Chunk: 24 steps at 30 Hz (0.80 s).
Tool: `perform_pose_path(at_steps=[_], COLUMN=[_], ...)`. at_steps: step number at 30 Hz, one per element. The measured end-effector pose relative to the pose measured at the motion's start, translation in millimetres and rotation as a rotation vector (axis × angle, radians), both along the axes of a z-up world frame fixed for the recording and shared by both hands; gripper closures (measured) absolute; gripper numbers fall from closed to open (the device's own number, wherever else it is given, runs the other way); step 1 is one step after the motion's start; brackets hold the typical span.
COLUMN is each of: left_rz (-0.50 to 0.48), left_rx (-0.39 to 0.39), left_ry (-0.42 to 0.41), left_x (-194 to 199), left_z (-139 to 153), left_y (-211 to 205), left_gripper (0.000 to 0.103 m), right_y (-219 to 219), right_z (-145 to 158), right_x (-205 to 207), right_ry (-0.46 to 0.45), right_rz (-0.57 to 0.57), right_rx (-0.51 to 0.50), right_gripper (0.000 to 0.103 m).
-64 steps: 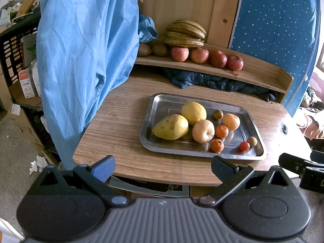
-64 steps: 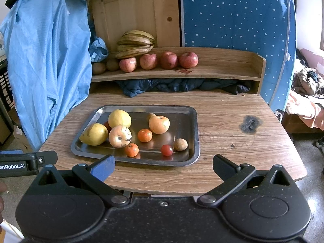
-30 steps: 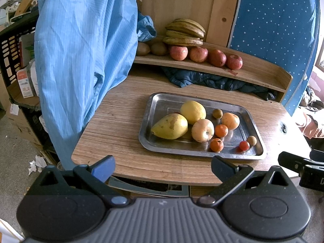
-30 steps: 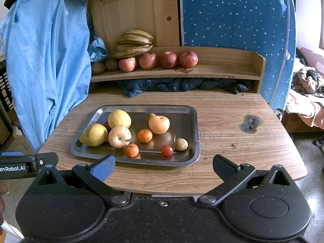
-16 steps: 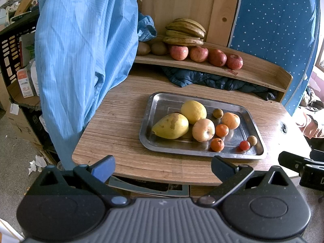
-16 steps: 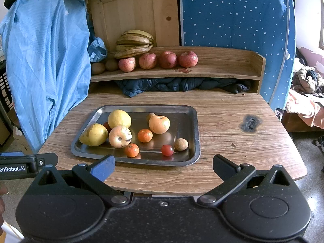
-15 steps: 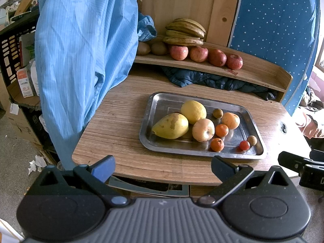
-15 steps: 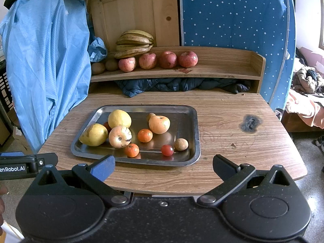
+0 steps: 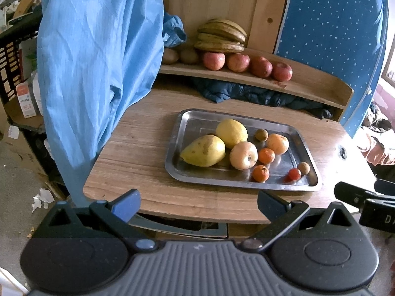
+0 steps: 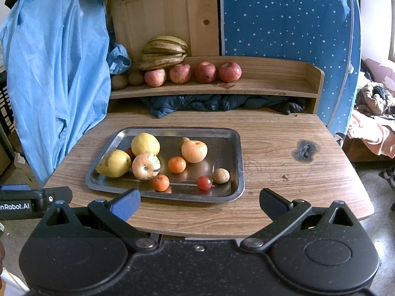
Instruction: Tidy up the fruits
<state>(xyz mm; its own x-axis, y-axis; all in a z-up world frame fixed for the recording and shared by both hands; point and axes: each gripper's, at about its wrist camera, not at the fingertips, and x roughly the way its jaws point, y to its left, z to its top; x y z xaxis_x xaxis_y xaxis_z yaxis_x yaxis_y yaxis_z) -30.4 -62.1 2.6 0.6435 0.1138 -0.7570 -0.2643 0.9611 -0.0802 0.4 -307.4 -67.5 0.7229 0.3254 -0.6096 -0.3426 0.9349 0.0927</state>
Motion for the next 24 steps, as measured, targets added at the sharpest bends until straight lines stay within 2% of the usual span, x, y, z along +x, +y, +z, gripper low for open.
perform_pose_path(at_steps=[24], left_rz=[-0.042], left_rx=[0.000], left_ry=[0.004], left_x=[5.8], left_z=[-3.1], left_y=[-1.7], left_gripper=[0.000], right_y=[6.2], right_z=[-0.5], right_x=[2.4], right_ry=[0.004], right_rz=[-0.011], right_rx=[-0.011], right_gripper=[0.001])
